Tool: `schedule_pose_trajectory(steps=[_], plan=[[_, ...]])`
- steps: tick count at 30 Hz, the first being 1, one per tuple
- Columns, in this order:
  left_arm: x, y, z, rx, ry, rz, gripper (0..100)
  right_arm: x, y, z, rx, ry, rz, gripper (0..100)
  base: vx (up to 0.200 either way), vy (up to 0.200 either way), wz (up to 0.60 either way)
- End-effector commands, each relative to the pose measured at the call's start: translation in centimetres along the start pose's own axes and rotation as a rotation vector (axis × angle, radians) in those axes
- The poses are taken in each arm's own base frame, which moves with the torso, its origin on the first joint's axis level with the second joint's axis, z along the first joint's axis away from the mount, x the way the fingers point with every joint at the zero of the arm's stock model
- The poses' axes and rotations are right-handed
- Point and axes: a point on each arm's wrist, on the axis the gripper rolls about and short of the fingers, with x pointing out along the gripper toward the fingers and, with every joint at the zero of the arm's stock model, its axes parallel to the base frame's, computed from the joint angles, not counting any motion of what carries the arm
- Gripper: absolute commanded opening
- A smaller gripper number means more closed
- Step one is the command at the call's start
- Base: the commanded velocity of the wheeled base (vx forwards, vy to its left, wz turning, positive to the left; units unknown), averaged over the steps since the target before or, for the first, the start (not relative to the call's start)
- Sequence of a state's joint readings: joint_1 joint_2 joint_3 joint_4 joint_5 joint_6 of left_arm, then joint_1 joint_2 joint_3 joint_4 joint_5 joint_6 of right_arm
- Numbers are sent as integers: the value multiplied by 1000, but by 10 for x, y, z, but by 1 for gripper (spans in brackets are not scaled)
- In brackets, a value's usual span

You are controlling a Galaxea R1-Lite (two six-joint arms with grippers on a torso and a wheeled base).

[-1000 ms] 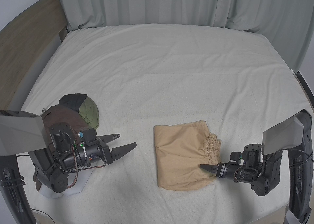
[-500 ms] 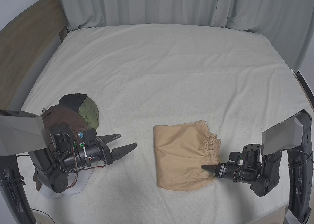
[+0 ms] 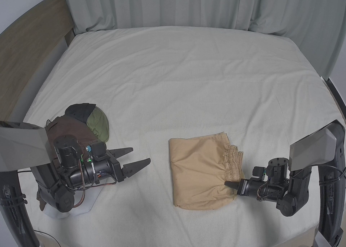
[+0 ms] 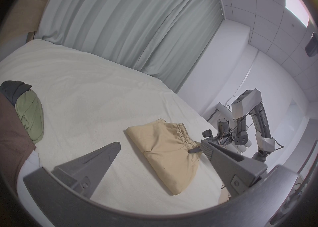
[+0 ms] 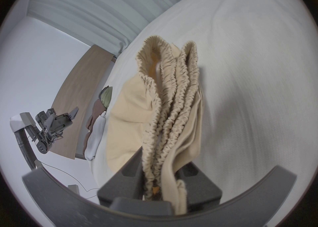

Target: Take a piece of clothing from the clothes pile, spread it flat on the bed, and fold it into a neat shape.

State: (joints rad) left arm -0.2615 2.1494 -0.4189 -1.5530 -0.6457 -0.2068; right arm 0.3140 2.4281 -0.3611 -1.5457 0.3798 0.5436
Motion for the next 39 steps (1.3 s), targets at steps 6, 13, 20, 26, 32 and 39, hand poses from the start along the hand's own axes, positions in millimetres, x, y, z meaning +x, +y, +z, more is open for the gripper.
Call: schedule_pose_trajectory(steps=[6,13,20,26,32,39], plan=[[-2,1,1,22,-3,6,100,-12,34,14,-59,-49,88,0,0,0,0],[-24,-4,1,56,10,51,100,-15,47,13,-79,-46,124,0,0,0,0],[-41,-8,4,116,-7,249,100,-15,55,18,-99,-56,172,0,0,0,0],[-46,0,5,114,-21,365,100,-18,59,21,-109,-52,211,0,0,0,0],[-55,-1,-2,93,9,411,100,-21,63,26,-121,-44,264,0,0,0,0],[-56,-2,-4,93,16,416,100,-23,68,30,-136,-47,305,0,0,0,0]])
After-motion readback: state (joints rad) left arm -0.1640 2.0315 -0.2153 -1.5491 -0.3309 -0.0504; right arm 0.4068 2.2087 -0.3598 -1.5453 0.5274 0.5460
